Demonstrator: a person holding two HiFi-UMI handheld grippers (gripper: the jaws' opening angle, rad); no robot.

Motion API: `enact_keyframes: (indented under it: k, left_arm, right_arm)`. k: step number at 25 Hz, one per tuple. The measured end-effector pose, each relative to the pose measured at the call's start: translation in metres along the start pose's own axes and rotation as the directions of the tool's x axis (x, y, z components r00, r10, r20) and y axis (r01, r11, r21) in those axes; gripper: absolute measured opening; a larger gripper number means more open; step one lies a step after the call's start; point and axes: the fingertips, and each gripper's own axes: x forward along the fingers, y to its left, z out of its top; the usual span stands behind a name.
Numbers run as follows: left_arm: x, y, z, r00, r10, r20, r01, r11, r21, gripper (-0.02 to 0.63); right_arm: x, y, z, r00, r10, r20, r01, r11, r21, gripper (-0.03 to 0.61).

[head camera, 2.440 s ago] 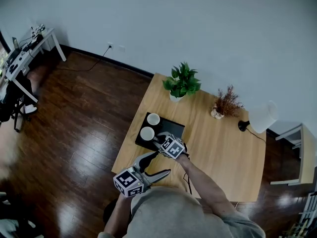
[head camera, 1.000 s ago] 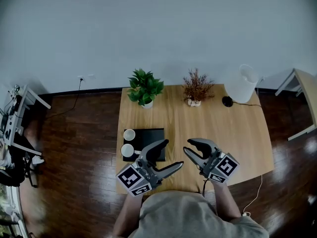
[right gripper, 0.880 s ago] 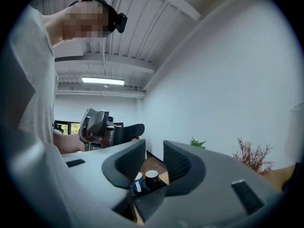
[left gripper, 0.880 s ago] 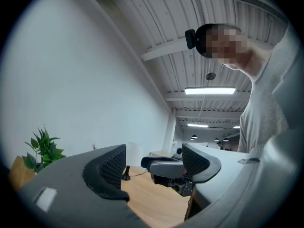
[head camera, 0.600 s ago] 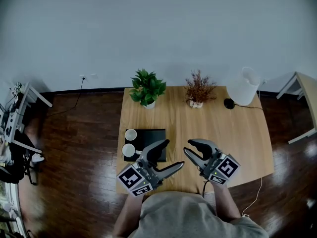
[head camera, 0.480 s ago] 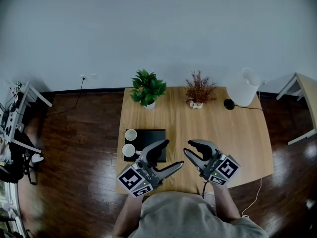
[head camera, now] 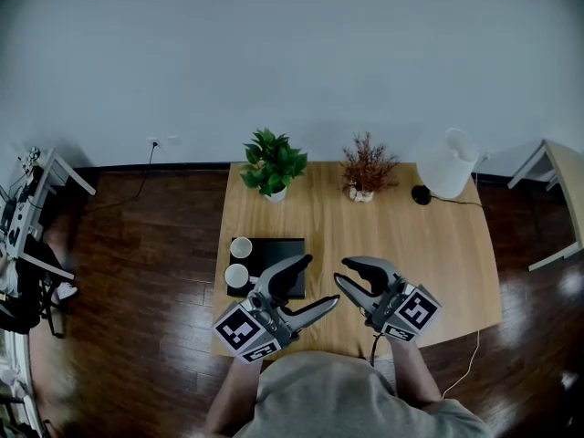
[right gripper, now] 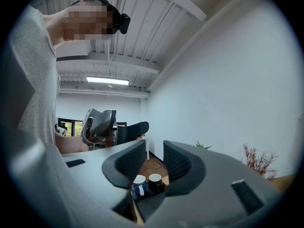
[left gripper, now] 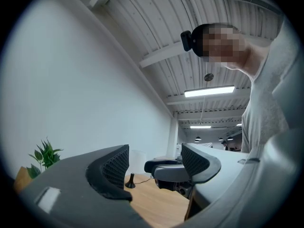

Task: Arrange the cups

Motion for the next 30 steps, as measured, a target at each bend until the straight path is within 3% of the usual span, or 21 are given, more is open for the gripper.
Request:
enact_keyframes:
  k: [30]
  left_arm:
    - [-0.01,0.004,-0.007,1.0,0.023,-0.009,-0.023,1.0,-0.006,0.347]
  right_arm:
    - [0.012,0.013,-0.013,0.999,0.034,-0.036,-0.034,0.999,0.002,0.112]
